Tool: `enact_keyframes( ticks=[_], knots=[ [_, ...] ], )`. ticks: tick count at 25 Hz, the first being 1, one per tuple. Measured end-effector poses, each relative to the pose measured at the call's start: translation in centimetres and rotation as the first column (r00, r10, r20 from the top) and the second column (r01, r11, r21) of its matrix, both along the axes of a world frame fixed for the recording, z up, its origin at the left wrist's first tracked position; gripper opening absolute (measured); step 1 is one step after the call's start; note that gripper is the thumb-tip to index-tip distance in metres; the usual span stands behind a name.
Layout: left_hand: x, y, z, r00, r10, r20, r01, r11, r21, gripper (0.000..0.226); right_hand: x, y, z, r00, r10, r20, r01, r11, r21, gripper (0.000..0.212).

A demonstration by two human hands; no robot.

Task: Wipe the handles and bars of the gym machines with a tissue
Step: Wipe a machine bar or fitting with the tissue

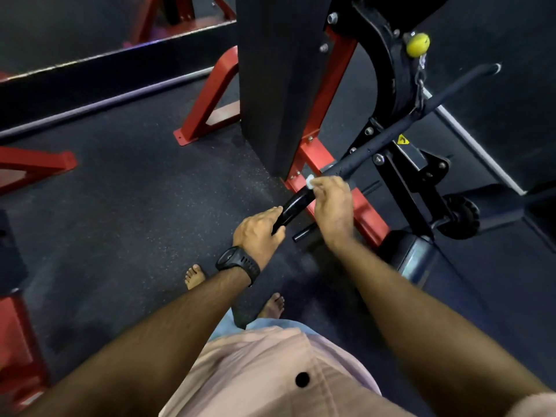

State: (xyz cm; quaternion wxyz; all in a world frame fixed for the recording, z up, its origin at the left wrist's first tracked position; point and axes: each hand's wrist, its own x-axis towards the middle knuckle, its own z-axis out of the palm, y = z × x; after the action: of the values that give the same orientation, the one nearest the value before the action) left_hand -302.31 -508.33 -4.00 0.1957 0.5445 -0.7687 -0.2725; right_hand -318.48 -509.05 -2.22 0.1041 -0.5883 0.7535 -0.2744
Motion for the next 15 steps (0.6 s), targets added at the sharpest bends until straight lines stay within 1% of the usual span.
enact_keyframes(
  ticks=[1, 2, 3, 4, 5, 6, 7, 11, 12, 14, 15],
  knots=[
    [-0.1, 0.1, -0.1, 1.0, 0.002, -0.001, -0.002, 1.0, 0.004, 0.043, 1.2, 0.7, -0.4, 0.959, -0.209, 0.191, 0.218, 0.976, -0.024, 0.016],
    [-0.1, 0.1, -0.2, 1.0, 0.001, -0.001, -0.001, 1.0, 0.006, 0.042, 2.3, 1.2, -0.9, 0.886, -0.324, 0.331, 0.346, 0.938, -0.01, 0.015],
    [-0.2, 0.1, -0.3, 1.0, -0.003, 0.0, 0.003, 1.0, 0.011, 0.042, 3.2, 1.4, -1.1, 0.817, -0.385, 0.43, 0.422, 0.907, 0.011, 0.016],
    [-0.3, 0.0, -0.4, 1.0, -0.007, 0.005, 0.007, 1.0, 0.019, 0.041, 3.8, 1.4, -1.3, 0.721, -0.442, 0.534, 0.488, 0.87, 0.062, 0.018],
    [-0.4, -0.1, -0.5, 1.0, -0.009, 0.015, 0.008, 0.999, 0.034, 0.042, 4.0, 1.1, -1.6, 0.594, -0.5, 0.63, 0.557, 0.821, 0.127, 0.021],
    [-0.5, -0.1, -0.6, 1.0, -0.007, 0.024, 0.005, 0.999, 0.052, 0.042, 4.4, 0.9, -1.8, 0.438, -0.539, 0.72, 0.609, 0.767, 0.204, 0.022],
    [-0.6, -0.2, -0.7, 1.0, -0.004, 0.027, 0.002, 0.997, 0.072, 0.043, 4.8, 0.9, -2.1, 0.299, -0.559, 0.774, 0.646, 0.715, 0.267, 0.021],
    [-0.6, -0.3, -0.5, 1.0, -0.017, 0.017, 0.016, 0.996, 0.093, 0.042, 5.5, 0.0, -2.7, -0.055, -0.512, 0.857, 0.68, 0.61, 0.408, 0.022],
    [-0.6, -0.4, -0.5, 1.0, -0.027, 0.01, 0.026, 0.997, 0.075, 0.041, 4.9, -0.6, -2.8, -0.099, -0.504, 0.858, 0.683, 0.592, 0.427, 0.025],
    [-0.7, -0.4, -0.3, 0.999, -0.037, 0.004, 0.037, 0.999, 0.033, 0.041, 4.5, -0.7, -3.2, -0.099, -0.532, 0.841, 0.678, 0.583, 0.448, 0.026],
    [-0.7, -0.5, -0.4, 0.999, -0.039, 0.007, 0.039, 0.999, 0.015, 0.042, 4.8, -0.5, -3.2, -0.109, -0.534, 0.838, 0.657, 0.594, 0.464, 0.023]
  ],
)
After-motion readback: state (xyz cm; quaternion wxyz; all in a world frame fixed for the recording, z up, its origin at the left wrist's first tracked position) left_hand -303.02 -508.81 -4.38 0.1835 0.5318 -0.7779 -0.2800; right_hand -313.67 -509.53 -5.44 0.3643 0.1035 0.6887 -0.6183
